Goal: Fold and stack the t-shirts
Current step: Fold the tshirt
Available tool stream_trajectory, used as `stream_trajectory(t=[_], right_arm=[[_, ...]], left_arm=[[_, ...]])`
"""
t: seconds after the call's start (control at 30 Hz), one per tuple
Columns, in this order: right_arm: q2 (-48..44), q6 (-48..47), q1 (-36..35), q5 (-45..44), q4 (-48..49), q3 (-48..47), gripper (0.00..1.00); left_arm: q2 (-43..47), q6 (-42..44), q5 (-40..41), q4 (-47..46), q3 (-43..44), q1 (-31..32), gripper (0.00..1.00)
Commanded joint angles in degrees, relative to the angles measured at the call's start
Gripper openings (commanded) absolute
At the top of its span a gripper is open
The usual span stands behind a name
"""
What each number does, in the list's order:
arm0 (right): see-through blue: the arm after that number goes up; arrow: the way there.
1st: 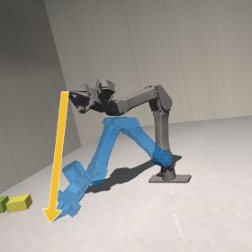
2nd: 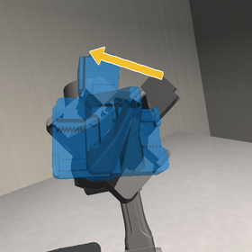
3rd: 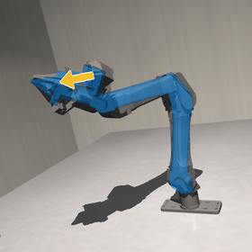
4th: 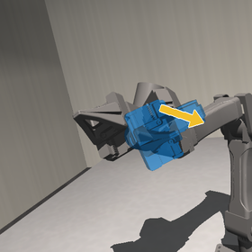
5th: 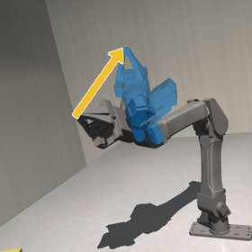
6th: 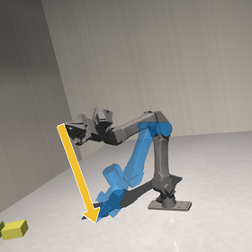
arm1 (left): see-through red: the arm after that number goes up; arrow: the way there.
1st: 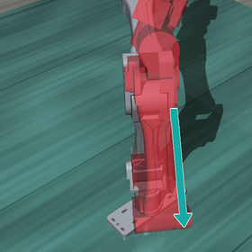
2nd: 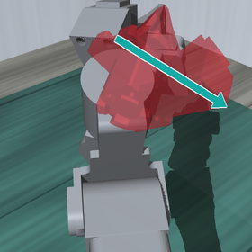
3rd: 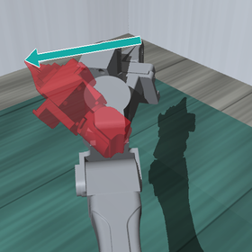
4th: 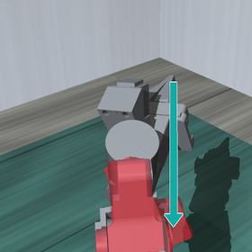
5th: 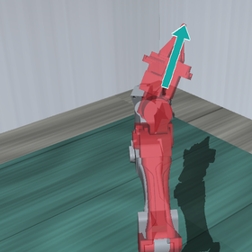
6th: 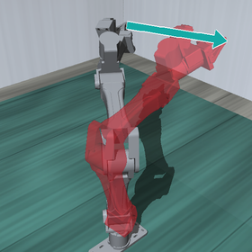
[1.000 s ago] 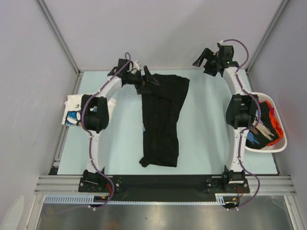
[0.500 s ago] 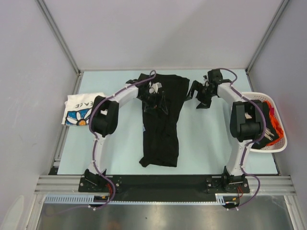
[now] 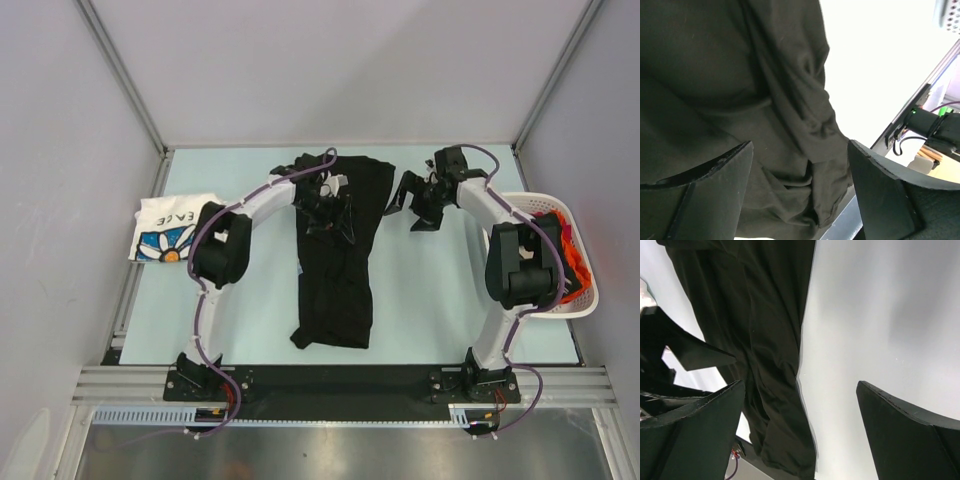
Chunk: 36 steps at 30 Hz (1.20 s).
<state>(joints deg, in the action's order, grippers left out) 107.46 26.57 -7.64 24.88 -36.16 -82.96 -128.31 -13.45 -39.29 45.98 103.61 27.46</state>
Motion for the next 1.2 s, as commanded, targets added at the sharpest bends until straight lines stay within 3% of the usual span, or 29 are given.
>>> stream_trajectory(t=[0.0,0.4,0.47,0.5,0.6,0.63,0.67,1.17], right_arm=[[-0.76,0.68,-0.62,0.25,0.13,-0.01,1.00],[2.05,-0.46,-0.62,1.92,-1.01,-1.42,1.00],[2.14,-0.46,-0.71,2.27,-1.10,-1.50,1.00],[2.40,-0.64,-0.71,2.36,-1.28,-1.68,1.00],[2.93,-1.17,-0.62,3.06,-2.24,-2.56,1.00],[3.37,-1.43,-0.71,3.41,-2.51,-2.91,1.00],[3.54,-1.52,-0.71,3.68,-2.60,-3.00,1.00],[9.69,1.11,-2.99,3.07,-3.13,-6.34,0.97]], left_arm=[[1.05,0.54,-3.16,-0.27,3.26,0.13,0.82],[-6.95,0.36,-4.57,0.87,10.03,2.60,0.79],[-8.44,0.27,-4.83,0.87,10.73,2.60,0.74],[-8.88,0.27,-4.92,0.87,10.99,2.68,0.68],[-9.68,0.18,-5.45,0.78,11.70,2.68,0.37],[-9.33,0.01,-5.19,0.78,11.79,2.60,0.11],[-9.06,-0.08,-4.84,0.78,11.53,2.42,0.00],[-2.21,-1.23,-0.61,4.12,4.41,-1.71,0.00]])
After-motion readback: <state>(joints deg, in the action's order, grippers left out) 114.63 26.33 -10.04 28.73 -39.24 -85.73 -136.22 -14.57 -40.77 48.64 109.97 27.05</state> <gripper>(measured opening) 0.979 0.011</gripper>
